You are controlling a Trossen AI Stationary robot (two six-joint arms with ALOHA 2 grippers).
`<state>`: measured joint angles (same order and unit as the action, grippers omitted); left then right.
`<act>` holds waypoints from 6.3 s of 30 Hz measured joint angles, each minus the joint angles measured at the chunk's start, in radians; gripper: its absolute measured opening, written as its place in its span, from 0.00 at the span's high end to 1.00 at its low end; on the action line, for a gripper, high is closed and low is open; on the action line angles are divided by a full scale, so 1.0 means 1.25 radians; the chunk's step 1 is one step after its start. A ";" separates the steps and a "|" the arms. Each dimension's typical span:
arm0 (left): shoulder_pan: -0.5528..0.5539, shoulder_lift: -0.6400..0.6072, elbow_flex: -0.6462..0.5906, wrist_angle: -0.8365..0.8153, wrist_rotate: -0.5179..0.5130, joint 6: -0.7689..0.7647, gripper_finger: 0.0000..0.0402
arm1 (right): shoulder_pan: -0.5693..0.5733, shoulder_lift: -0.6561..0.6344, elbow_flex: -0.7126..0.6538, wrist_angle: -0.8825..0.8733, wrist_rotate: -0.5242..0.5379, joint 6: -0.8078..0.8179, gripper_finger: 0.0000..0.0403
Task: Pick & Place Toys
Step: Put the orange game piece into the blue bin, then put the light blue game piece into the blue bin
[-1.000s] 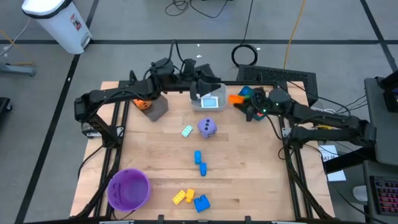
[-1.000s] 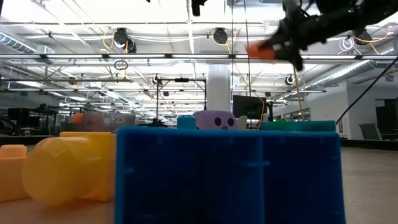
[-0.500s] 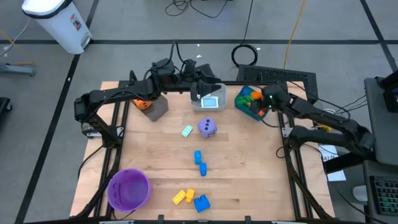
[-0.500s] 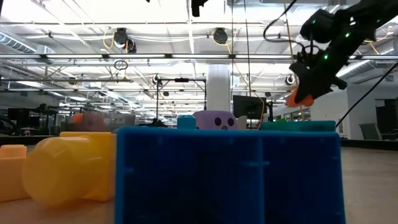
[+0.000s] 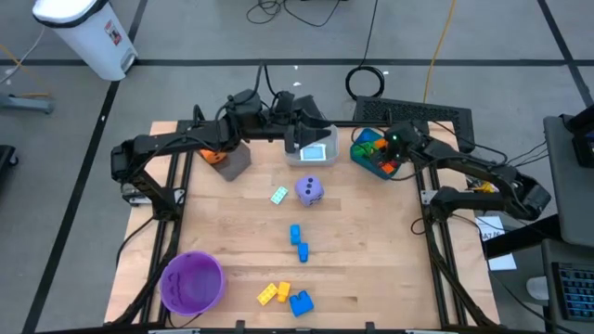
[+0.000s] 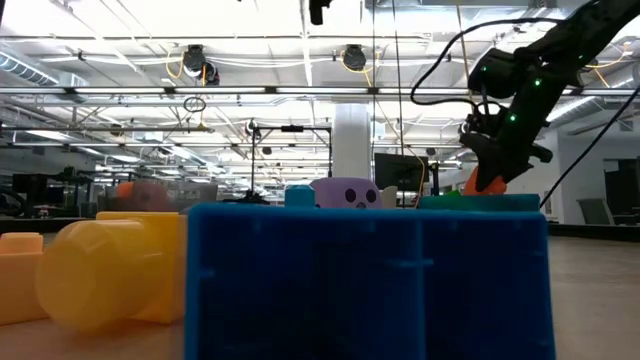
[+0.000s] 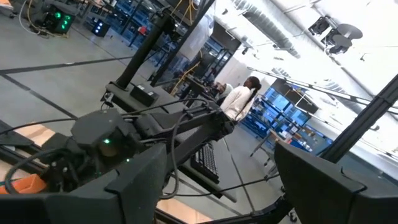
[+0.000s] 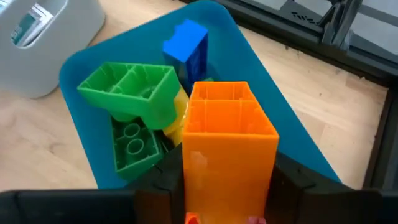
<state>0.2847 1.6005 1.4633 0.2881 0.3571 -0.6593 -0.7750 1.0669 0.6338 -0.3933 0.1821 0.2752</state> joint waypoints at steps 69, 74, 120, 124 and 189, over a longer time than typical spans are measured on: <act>-0.032 0.000 0.000 0.001 -0.003 0.000 0.23 | 0.716 -0.157 0.000 0.544 -0.207 -0.086 0.21; -0.041 -0.001 0.000 0.026 -0.097 -0.052 0.23 | 0.716 -0.158 0.001 0.542 -0.208 -0.058 0.21; -0.192 0.217 -0.159 -0.817 -0.510 -0.177 0.23 | 0.621 -0.149 0.126 0.471 0.058 0.016 0.21; -0.191 0.255 -0.159 -0.801 -0.488 -0.166 0.23 | 0.621 -0.151 0.126 0.465 0.056 0.016 0.21; -0.173 -0.002 -0.159 -0.245 0.162 -0.105 0.63 | 0.704 -0.014 0.125 0.504 -0.183 -0.412 0.21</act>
<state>0.0690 1.5974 1.2652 -0.0181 0.5595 -0.7902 0.1046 1.0495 0.7902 0.2367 -0.0465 -0.2400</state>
